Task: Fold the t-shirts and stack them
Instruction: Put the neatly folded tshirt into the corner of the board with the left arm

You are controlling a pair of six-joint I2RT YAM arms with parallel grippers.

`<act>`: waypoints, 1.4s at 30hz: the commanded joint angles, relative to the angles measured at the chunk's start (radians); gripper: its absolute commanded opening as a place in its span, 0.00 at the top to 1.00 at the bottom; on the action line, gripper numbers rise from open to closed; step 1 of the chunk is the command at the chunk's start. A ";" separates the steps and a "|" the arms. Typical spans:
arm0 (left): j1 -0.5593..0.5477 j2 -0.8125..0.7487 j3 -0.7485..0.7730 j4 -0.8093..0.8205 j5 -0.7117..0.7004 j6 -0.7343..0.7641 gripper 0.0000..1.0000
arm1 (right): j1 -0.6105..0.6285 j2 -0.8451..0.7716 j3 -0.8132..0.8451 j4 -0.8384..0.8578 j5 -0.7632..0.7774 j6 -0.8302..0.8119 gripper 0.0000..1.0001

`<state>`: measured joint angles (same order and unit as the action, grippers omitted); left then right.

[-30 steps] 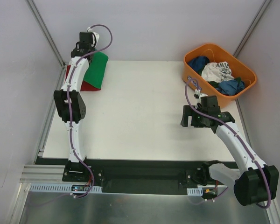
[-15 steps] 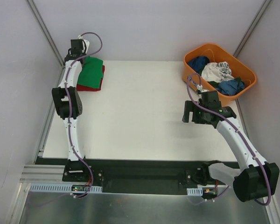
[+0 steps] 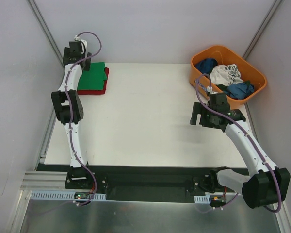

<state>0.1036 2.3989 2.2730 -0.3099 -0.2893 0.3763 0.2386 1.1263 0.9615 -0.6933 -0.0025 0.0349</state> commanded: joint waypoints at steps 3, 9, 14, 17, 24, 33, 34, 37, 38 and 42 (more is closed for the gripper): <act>-0.051 -0.299 -0.211 0.025 0.035 -0.135 0.01 | -0.005 -0.023 0.017 0.047 0.012 0.023 0.03; -0.081 -0.549 -0.481 0.018 0.321 -0.375 0.01 | -0.002 -0.049 -0.024 0.104 -0.028 0.029 0.03; -0.101 -0.683 -0.643 0.012 0.371 -0.569 0.01 | 0.004 -0.085 -0.070 0.155 0.025 0.049 0.03; -0.215 -0.792 -0.789 0.014 0.262 -0.609 0.01 | 0.022 -0.105 -0.101 0.187 0.067 0.062 0.03; -0.455 -0.997 -1.131 0.095 0.139 -0.704 0.01 | 0.054 -0.077 -0.145 0.238 0.165 0.074 0.03; -0.576 -1.228 -1.532 0.251 0.081 -0.846 0.01 | 0.068 -0.029 -0.214 0.314 0.167 0.060 0.03; -0.576 -1.250 -1.559 0.267 0.087 -0.862 0.01 | 0.070 -0.037 -0.239 0.331 0.171 0.066 0.03; -0.576 -1.319 -1.650 0.299 0.081 -0.879 0.01 | 0.079 -0.069 -0.271 0.388 0.173 0.063 0.03; -0.576 -1.340 -1.658 0.304 0.079 -0.881 0.01 | 0.083 -0.077 -0.289 0.415 0.171 0.051 0.03; -0.576 -1.351 -1.658 0.308 0.072 -0.876 0.01 | 0.137 -0.103 -0.314 0.452 0.254 0.023 0.03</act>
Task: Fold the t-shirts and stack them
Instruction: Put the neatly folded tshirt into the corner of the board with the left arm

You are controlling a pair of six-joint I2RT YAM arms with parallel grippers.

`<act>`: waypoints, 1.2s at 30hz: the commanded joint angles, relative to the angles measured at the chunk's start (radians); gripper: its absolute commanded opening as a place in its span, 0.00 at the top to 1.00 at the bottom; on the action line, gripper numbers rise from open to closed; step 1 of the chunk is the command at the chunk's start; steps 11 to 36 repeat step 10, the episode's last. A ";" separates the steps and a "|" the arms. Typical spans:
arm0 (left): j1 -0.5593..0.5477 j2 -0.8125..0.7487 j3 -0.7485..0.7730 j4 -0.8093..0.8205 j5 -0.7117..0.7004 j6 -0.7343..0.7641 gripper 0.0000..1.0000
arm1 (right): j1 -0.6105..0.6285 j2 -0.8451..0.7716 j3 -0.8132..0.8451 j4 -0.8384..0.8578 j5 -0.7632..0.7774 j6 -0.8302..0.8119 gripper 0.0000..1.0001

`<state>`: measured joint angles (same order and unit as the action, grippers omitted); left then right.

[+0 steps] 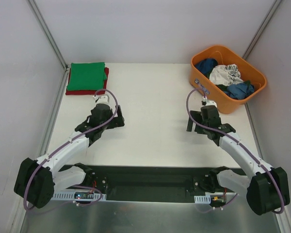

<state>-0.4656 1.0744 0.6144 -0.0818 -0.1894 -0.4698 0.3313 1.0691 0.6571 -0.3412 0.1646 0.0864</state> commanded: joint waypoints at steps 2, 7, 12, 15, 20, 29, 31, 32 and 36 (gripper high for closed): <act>-0.007 -0.027 0.005 0.079 -0.039 -0.032 0.01 | 0.052 -0.044 -0.014 0.110 0.108 -0.033 0.03; -0.007 -0.018 0.015 0.079 -0.056 -0.024 0.01 | 0.060 -0.035 -0.037 0.136 0.141 -0.022 0.03; -0.007 -0.011 0.021 0.077 -0.050 -0.012 0.01 | 0.064 -0.040 -0.054 0.178 0.102 -0.027 0.03; -0.007 -0.011 0.021 0.077 -0.050 -0.012 0.01 | 0.064 -0.040 -0.054 0.178 0.102 -0.027 0.03; -0.007 -0.011 0.021 0.077 -0.050 -0.012 0.01 | 0.064 -0.040 -0.054 0.178 0.102 -0.027 0.03; -0.007 -0.011 0.021 0.077 -0.050 -0.012 0.01 | 0.064 -0.040 -0.054 0.178 0.102 -0.027 0.03; -0.007 -0.011 0.021 0.077 -0.050 -0.012 0.01 | 0.064 -0.040 -0.054 0.178 0.102 -0.027 0.03; -0.007 -0.011 0.021 0.077 -0.050 -0.012 0.01 | 0.064 -0.040 -0.054 0.178 0.102 -0.027 0.03; -0.007 -0.011 0.021 0.077 -0.050 -0.012 0.01 | 0.064 -0.040 -0.054 0.178 0.102 -0.027 0.03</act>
